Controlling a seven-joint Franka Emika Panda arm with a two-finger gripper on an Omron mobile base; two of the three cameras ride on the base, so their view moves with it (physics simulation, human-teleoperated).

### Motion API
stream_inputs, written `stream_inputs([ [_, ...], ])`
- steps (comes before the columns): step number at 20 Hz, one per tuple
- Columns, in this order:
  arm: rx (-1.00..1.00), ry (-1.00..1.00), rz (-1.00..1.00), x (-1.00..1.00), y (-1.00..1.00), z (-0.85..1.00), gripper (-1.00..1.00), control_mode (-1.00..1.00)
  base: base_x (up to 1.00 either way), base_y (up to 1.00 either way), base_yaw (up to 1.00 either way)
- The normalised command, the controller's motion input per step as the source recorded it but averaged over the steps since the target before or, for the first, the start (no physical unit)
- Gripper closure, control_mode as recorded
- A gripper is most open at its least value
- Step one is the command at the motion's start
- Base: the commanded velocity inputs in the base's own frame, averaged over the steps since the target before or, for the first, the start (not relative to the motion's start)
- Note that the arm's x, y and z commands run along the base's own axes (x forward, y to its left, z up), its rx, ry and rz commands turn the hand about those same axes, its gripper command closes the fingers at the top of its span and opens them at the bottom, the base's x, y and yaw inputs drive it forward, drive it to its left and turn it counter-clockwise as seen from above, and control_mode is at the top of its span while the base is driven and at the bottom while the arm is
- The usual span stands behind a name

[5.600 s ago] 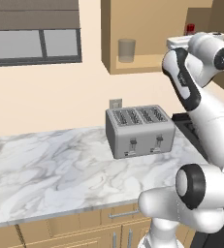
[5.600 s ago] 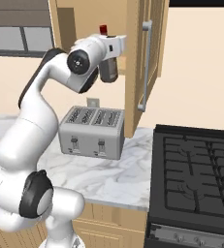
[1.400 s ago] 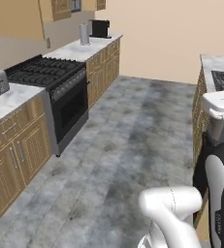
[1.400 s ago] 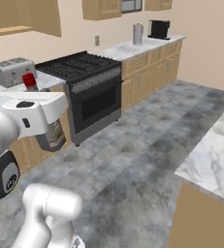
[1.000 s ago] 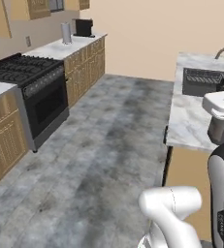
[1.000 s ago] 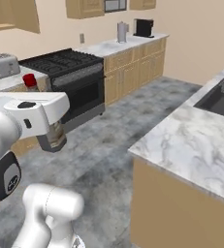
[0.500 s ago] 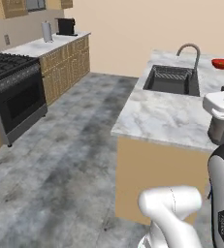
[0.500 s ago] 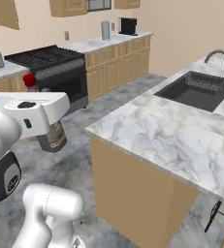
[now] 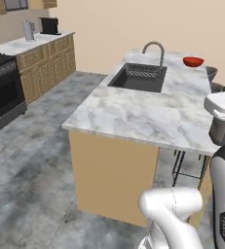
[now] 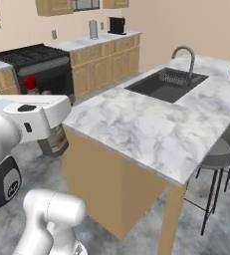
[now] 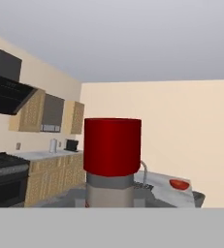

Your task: There is a bowl on the dining counter. Grab a lemon wedge from the fridge and place it in the bowl. Then get the liquor bottle and glass cup from the cabinet and place them next to the bowl.

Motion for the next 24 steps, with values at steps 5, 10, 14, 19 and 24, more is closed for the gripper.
stream_inputs([
  [5, 0.00, 0.00, 0.00, 0.00, 0.00, 0.00, 1.00, 1.00, 0.02, -1.00, 0.01],
  [10, 0.00, 0.00, 0.00, 0.00, 0.00, 0.00, 1.00, 1.00, 0.17, -1.00, 0.06],
  [14, 0.00, 0.00, 0.00, 0.00, 0.00, 0.00, 1.00, 1.00, 0.35, -1.00, 0.18],
  [19, 0.00, 0.00, 0.00, 0.00, 0.00, 0.00, 1.00, 1.00, 0.49, -1.00, 0.25],
  [24, 0.00, 0.00, 0.00, 0.00, 0.00, 0.00, 1.00, 1.00, 0.51, -1.00, 0.27],
])
